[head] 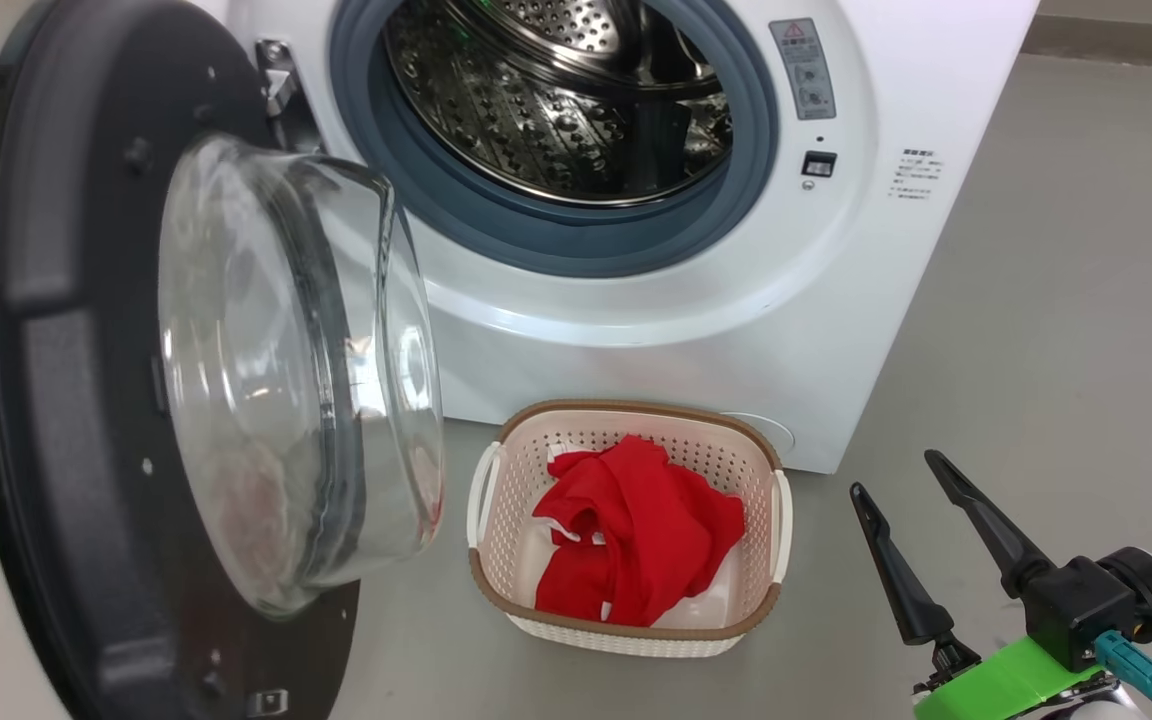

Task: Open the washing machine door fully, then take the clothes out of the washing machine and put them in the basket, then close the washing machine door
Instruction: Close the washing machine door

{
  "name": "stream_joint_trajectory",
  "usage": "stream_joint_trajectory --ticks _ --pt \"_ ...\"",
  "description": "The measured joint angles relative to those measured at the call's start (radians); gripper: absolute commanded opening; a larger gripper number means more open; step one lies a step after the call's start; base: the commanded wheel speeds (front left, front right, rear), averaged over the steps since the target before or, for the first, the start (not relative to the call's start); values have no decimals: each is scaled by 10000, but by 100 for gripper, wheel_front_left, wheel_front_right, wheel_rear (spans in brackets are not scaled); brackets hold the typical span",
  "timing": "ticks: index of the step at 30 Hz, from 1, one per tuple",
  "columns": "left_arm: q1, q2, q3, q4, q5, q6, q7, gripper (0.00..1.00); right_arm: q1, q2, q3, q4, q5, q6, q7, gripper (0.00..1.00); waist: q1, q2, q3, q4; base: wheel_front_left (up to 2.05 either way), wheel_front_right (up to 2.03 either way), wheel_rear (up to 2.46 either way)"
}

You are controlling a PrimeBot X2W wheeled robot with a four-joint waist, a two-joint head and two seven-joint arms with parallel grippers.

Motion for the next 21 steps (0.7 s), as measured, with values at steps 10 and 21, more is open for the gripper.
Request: stream_joint_trajectory --ticks 10,21 --pt "99 -205 -138 -161 -364 15 25 0 -193 38 -4 10 12 -2 0 100 0 0 81 -410 0 0 0" --pt "181 -284 -516 -276 -520 102 -75 0 -207 100 -38 54 144 0 0 100 0 0 6 -937 0 0 0"
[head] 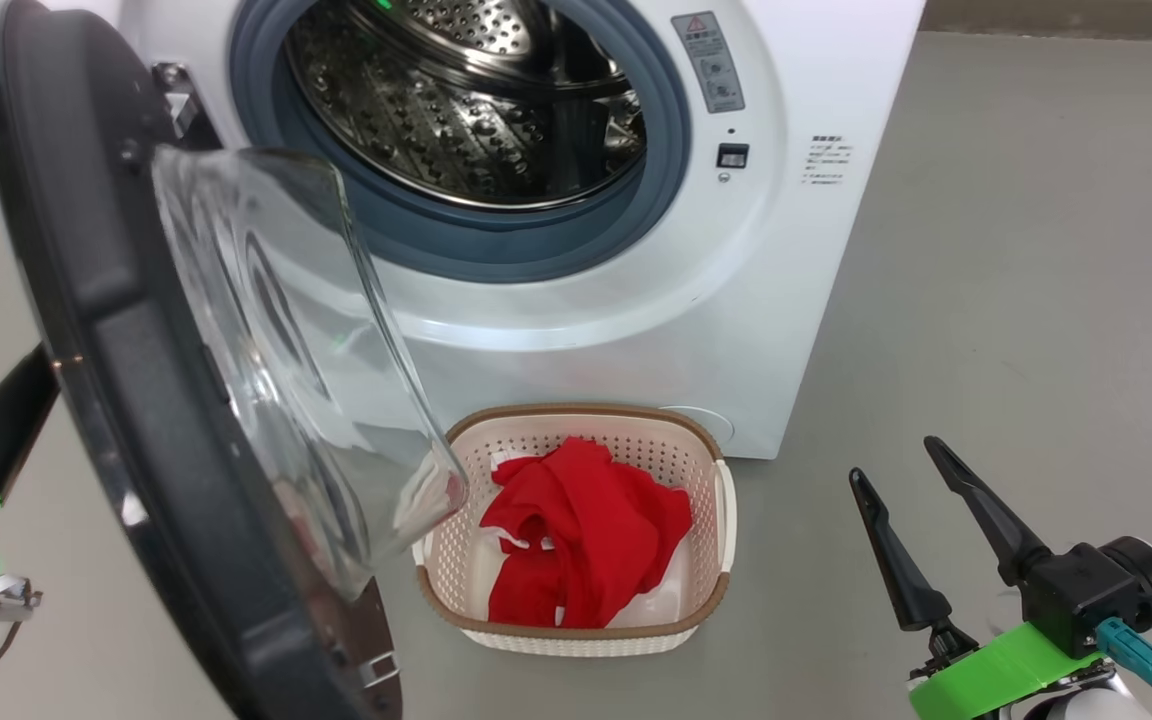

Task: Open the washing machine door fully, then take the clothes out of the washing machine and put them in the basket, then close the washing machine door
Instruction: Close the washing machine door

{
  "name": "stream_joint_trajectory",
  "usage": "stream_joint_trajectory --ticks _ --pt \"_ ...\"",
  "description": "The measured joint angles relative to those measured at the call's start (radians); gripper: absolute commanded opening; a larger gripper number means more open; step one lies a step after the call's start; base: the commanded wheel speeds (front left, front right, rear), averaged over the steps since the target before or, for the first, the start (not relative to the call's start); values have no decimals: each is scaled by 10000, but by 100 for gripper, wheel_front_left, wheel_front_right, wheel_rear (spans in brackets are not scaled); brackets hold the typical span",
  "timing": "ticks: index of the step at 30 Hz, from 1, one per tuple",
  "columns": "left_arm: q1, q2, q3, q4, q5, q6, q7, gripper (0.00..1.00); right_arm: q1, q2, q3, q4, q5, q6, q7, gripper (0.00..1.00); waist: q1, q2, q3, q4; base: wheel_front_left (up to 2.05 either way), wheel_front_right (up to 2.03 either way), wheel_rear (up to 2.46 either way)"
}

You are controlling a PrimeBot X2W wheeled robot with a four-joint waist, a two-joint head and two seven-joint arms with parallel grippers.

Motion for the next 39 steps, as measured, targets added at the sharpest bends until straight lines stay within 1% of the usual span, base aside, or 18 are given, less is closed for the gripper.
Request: stream_joint_trajectory --ticks 3,10,13,14,15,16,17,18,22,25,28,32,35,37,38,39 --pt "11 -25 -92 -23 -59 2 -88 0 3 40 0 6 40 -2 0 100 0 0 -49 -98 0 0 0" --pt "244 -77 -111 -69 -230 171 -353 0 11 148 17 6 40 0 0 100 0 0 -155 -251 0 0 0" --pt "259 -94 -86 -71 -226 155 -581 0 14 153 15 6 40 0 0 100 0 0 -187 -258 0 0 0" --pt "293 -107 -79 -77 -226 56 -692 0 16 157 15 6 40 0 0 100 0 0 -201 -260 0 0 0" --pt "376 -109 -56 -86 -226 -75 -826 18 18 163 15 10 40 0 0 100 0 0 -220 -260 0 0 0" --pt "442 -132 -17 -86 -213 -221 -1009 44 24 171 21 15 40 -2 0 100 0 0 -241 -261 0 0 0" --pt "491 -163 21 -86 -161 -435 -1231 90 35 173 27 19 40 -2 0 100 0 0 -264 -262 0 0 0" --pt "569 -174 35 -84 -73 -665 -1469 100 61 174 35 23 40 -2 0 100 0 0 -289 -261 0 0 0" --pt "976 -150 31 105 991 -1707 -2571 100 87 174 52 73 48 0 0 100 1 0 -398 -254 0 0 0" --pt "1444 96 -151 247 2153 -2121 -3689 100 89 171 61 73 48 0 0 100 0 0 -461 -267 0 0 0" --pt "1969 451 -721 251 3302 -2272 -5118 100 92 171 61 71 50 0 0 100 0 0 -487 -275 0 0 0" --pt "2520 740 -1532 318 3952 -2305 -7331 100 94 178 59 69 50 -2 0 100 0 0 -500 -252 0 0 0" --pt "3115 1363 -2148 748 5056 -2305 -8878 100 94 186 65 65 50 -2 0 100 0 0 -506 -250 0 0 0" --pt "3444 1611 -2416 1177 5800 -2307 -9775 100 95 188 73 67 50 0 0 100 0 0 -510 -257 0 0 0" --pt "3683 1749 -2617 1615 6590 -2307 -10564 100 95 192 75 69 50 0 0 100 0 0 -513 -267 0 0 0" --pt "3728 1749 -2688 1833 6870 -2303 -10842 100 95 192 75 69 50 0 0 100 0 0 -517 -277 0 0 0"
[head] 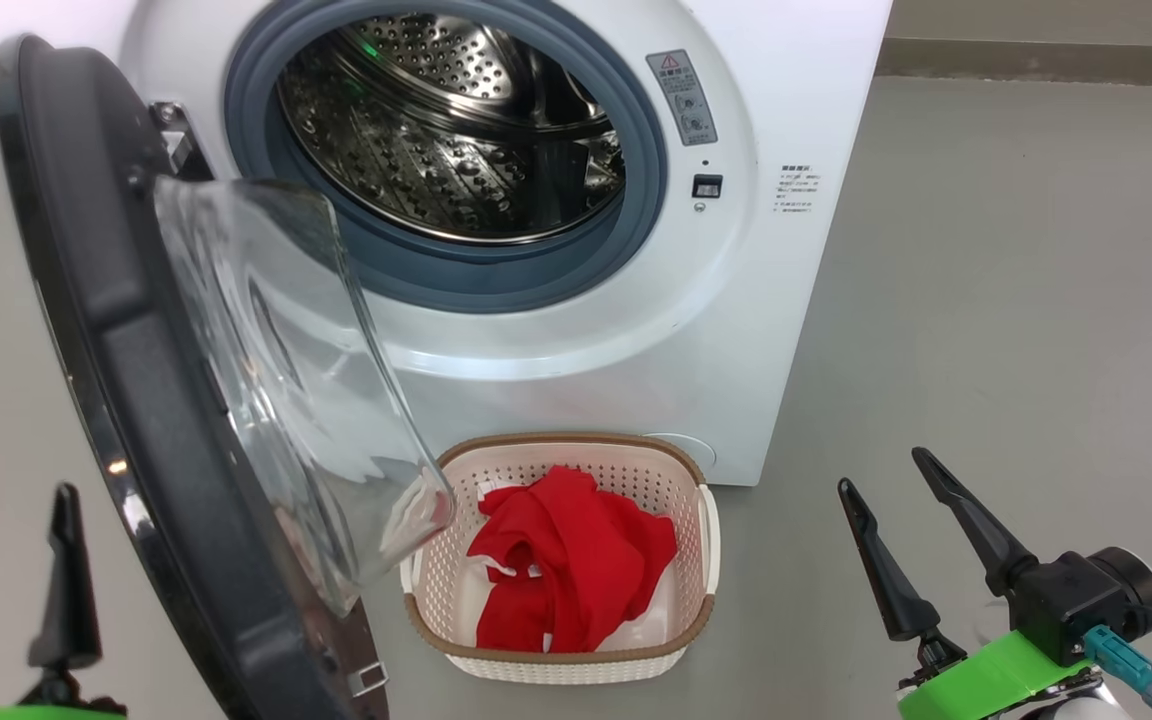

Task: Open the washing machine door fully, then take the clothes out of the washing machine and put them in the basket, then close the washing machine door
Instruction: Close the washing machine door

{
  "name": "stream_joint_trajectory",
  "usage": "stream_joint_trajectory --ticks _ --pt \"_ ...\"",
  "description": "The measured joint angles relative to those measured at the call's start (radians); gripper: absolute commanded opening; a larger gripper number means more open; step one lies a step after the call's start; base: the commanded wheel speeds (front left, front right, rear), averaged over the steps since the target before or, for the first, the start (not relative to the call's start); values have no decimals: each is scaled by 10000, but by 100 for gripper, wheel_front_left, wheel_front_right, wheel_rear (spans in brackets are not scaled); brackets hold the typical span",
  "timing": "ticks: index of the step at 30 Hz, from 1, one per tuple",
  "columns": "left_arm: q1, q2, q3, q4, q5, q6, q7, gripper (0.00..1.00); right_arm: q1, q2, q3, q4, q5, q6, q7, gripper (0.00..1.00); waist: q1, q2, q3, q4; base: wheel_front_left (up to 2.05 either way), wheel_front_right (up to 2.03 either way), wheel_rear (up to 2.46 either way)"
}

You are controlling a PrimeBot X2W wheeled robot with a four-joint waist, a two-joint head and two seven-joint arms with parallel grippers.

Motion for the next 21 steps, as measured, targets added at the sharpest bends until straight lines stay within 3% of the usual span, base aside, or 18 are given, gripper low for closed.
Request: stream_joint_trajectory --ticks 5,21 --pt "12 -171 -190 510 913 13 -581 100 -1 4 0 0 0 0 0 100 0 0 45 -40 0 0 0" --pt "392 -1367 690 546 2966 90 -598 100 -4 27 -12 8 0 0 0 100 0 0 66 -97 0 0 0"
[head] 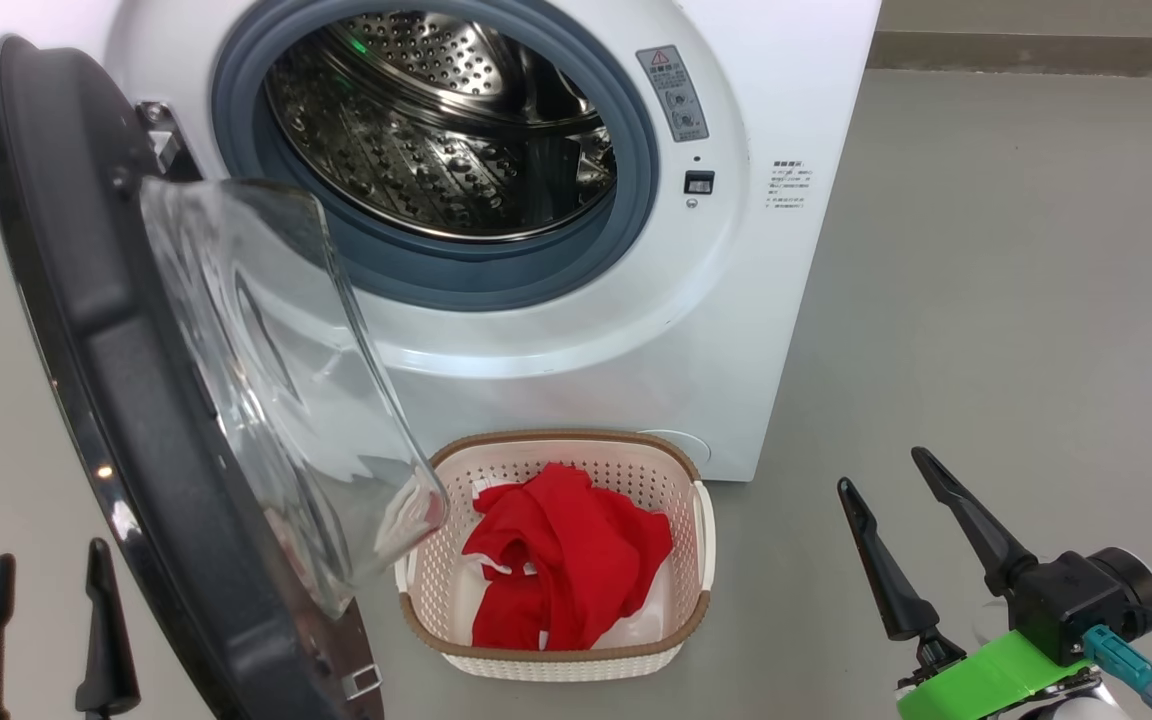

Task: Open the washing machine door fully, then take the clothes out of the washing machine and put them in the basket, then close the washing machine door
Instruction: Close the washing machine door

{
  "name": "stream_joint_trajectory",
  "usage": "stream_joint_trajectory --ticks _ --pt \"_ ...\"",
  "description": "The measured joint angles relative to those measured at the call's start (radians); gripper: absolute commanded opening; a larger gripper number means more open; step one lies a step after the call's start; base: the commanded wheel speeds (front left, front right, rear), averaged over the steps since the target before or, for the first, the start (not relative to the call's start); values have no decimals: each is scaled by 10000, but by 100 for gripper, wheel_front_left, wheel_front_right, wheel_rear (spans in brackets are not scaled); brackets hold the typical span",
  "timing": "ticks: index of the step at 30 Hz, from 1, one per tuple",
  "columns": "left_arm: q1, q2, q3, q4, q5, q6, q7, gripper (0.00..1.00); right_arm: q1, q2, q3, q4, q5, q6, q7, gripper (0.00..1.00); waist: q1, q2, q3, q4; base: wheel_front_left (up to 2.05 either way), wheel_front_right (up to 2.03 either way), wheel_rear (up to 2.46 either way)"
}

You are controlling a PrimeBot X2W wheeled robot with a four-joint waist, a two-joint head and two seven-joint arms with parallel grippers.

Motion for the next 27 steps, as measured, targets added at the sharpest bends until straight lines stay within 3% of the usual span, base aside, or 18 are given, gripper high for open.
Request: stream_joint_trajectory --ticks 10,27 --pt "17 -311 102 224 13 -92 0 100 0 36 -2 13 2 0 0 100 0 0 -53 15 0 0 0" --pt "20 -359 165 560 161 -94 0 100 0 67 -6 40 4 0 0 100 0 -1 -130 57 0 0 0"
